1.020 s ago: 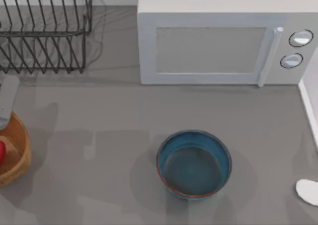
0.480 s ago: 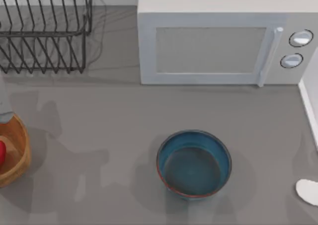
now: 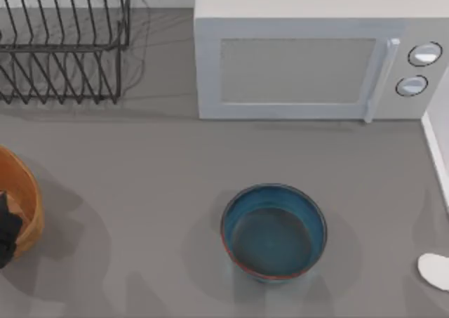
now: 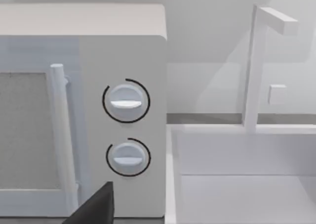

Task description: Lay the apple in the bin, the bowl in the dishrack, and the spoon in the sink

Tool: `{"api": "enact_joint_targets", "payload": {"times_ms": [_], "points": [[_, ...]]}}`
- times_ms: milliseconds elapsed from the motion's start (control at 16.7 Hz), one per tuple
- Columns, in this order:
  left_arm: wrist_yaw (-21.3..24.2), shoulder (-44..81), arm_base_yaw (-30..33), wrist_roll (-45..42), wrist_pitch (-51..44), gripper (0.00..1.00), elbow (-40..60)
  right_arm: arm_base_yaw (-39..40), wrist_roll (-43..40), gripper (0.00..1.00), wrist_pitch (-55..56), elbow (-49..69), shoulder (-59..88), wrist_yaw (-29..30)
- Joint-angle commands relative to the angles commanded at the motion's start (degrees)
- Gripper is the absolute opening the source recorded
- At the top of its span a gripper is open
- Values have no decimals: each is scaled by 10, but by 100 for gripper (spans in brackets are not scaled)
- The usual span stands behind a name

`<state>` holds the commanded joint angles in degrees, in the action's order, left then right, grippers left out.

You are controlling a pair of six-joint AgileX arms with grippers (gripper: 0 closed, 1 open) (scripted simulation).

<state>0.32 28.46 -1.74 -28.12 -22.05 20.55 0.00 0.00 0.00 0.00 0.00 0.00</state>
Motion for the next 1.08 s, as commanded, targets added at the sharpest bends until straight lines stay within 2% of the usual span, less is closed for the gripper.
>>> {"api": "enact_joint_targets", "payload": {"times_ms": [240,420,780,1080], "points": [[-2,-185,11,183,128,100,-128,0,0,100,0,0,0,0],[-3,-262,16,259,198,100,-188,0,0,100,0,0,0,0],[-3,-285,17,281,220,100,-206,0,0,100,0,0,0,0],[-6,-252,20,295,202,100,-181,0,0,100,0,0,0,0]]}}
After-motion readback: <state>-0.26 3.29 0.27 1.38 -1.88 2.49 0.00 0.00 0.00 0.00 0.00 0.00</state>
